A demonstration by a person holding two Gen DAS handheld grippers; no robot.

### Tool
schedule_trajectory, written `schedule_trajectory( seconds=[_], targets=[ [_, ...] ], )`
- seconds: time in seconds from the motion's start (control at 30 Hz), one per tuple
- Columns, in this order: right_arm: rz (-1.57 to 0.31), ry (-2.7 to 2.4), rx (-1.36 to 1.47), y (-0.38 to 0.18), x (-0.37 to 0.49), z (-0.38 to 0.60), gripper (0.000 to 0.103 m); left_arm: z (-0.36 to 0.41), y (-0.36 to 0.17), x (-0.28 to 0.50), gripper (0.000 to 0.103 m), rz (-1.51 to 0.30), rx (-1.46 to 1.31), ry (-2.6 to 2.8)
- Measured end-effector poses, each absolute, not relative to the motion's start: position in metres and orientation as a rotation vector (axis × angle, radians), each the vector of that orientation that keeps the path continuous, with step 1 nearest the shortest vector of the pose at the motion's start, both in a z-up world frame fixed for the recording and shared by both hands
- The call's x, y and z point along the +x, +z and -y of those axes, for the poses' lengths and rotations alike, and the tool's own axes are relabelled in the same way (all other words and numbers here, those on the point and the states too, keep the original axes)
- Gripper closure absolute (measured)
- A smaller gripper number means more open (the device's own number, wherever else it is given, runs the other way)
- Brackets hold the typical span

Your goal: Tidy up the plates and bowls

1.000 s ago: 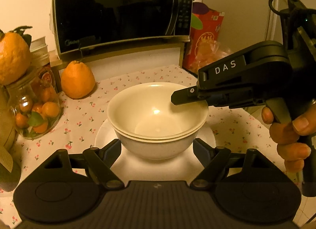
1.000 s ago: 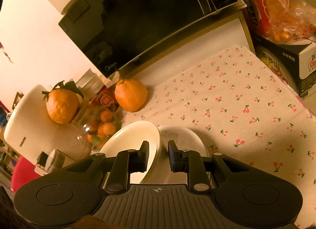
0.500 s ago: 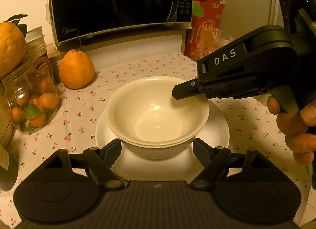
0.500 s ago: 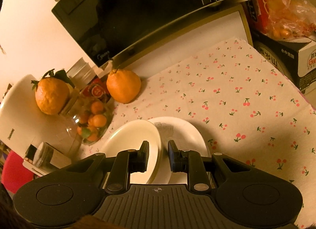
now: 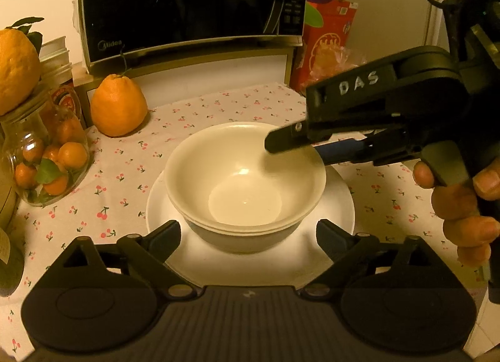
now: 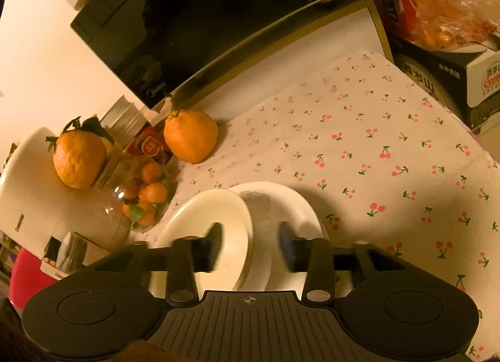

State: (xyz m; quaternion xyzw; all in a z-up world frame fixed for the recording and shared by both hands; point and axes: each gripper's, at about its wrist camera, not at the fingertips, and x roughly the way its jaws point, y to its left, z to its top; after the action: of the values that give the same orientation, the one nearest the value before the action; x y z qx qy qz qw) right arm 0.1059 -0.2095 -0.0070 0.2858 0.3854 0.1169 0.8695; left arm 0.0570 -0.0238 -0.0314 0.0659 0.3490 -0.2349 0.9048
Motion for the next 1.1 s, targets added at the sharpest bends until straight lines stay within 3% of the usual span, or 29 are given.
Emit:
schedule_trajectory(
  seconds=[0.1,0.3,0.73,1.1],
  targets=[
    [-0.795,0.234,0.62,-0.003,0.103,0.216,0.042,0.021,-0.029,0.055,0.007,-0.722,0.125,-0.479],
    [-0.779,0.193,0.633,0.005,0.091,0.232,0.034,0.016,-0.017,0.048,0.004,-0.729,0.082,-0.442],
    [-0.856,0.088,0.588,0.019,0.037,0.269,0.032,0.0,0.004,0.01,0.001,-0.787,0.01,-0.277],
    [-0.955,0.112,0.45,0.028,-0.007,0.245,0.022,-0.002,0.011,-0.02,0.001,-0.862,-0.05,-0.151]
  ],
)
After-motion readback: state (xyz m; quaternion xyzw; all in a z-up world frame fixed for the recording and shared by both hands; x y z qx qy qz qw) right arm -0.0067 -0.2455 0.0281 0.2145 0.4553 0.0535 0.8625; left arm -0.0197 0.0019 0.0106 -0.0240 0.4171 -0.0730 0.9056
